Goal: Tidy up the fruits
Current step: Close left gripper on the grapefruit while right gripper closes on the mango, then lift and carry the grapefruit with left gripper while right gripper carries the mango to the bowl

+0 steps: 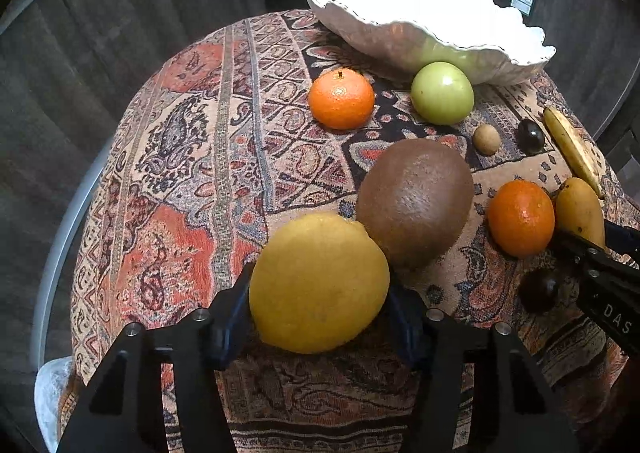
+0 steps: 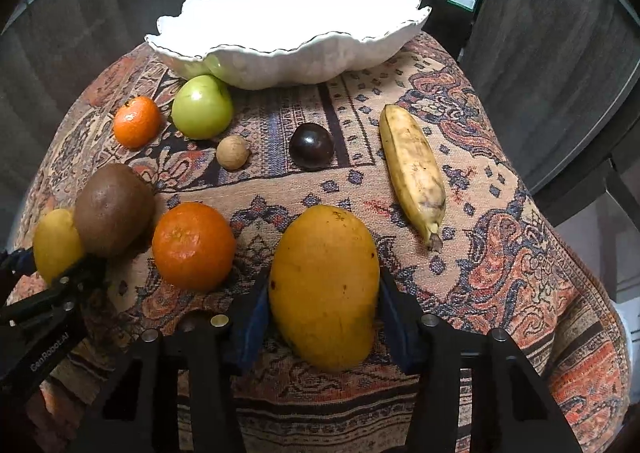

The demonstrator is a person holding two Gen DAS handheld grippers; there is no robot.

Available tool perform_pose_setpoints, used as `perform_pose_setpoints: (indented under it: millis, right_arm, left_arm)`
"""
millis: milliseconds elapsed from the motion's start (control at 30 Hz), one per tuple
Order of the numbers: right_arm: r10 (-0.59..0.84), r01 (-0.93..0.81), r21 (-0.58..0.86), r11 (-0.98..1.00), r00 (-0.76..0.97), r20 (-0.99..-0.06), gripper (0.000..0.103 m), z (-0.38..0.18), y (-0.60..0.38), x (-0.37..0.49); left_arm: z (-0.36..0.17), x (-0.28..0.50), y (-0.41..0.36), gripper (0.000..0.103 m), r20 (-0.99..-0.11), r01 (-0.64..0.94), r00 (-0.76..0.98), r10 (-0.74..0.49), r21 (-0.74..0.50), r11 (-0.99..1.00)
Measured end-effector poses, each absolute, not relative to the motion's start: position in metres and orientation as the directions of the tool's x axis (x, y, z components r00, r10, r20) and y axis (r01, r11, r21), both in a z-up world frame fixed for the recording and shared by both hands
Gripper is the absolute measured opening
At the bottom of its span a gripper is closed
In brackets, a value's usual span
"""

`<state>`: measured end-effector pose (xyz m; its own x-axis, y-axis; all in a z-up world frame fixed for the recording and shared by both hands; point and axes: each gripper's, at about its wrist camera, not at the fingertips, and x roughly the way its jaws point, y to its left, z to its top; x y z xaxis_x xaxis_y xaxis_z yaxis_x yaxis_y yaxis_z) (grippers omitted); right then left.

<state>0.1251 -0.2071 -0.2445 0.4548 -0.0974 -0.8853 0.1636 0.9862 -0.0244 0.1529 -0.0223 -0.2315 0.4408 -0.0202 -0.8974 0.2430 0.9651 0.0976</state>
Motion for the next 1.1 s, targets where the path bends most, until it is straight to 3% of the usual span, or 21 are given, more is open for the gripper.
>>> perform_pose_setpoints:
  millis: [1100]
  right_arm:
    - [-0.052, 0.139, 0.032, 0.990, 0.562, -0.825, 0.049, -0.174, -0.206, 0.086]
  left_arm:
    - [-0.158, 0.119, -0.023, 0.057, -0.854, 0.221, 0.518, -0.052, 0.075, 0.972]
